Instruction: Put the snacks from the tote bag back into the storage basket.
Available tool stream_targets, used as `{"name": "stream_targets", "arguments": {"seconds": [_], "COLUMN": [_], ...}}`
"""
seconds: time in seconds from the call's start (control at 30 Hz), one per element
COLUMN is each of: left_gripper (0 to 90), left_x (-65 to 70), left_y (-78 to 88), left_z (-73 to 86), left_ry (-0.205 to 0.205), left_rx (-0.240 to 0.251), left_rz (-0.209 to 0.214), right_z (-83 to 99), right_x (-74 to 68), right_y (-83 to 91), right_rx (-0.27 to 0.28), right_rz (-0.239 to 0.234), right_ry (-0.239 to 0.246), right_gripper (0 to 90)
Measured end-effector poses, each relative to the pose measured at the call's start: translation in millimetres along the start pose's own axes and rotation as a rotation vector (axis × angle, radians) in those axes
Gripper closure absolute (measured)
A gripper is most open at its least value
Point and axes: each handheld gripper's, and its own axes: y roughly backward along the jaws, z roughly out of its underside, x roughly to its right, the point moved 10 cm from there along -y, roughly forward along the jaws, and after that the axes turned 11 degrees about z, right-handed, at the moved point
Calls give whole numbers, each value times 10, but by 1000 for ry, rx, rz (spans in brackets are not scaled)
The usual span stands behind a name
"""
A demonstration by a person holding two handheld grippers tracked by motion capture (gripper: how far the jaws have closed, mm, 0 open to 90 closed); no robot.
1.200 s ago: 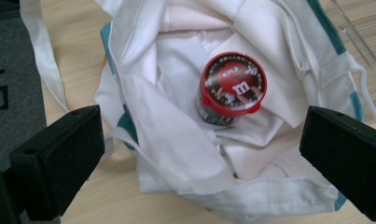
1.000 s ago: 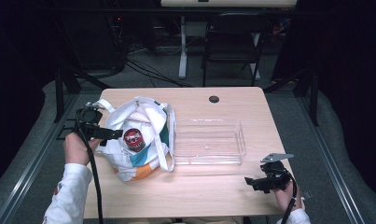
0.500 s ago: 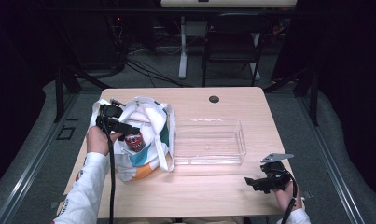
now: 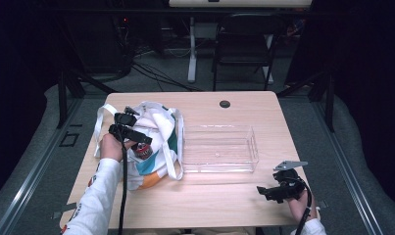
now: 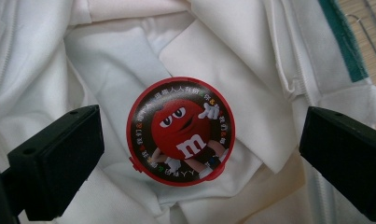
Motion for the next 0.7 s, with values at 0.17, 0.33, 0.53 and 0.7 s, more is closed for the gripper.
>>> {"name": "stream_targets", "arguments": {"seconds": [0.17,0.33,0.53,0.7], "left_gripper": [7,7,20,104], "left_x": [-39,-84,-115,-119], "left_y": [-90,-168,-257,-290], "left_z": [26,59,85,100], "left_ry": [13,29,34,37], "left_rx": [-24,-36,-74,-84], "left_rz": [-3,-5,-2,-9], "right_z": [1,-5,-6,-10], "right_x": [-1,-2,-4,0], "right_y": [5,6,5,20], "right_rx": [-2,2,2,6], "right_rz": [-3,-1,0,3], "right_ry": [2,6,5,5], "right_gripper": [148,148,148,148]}}
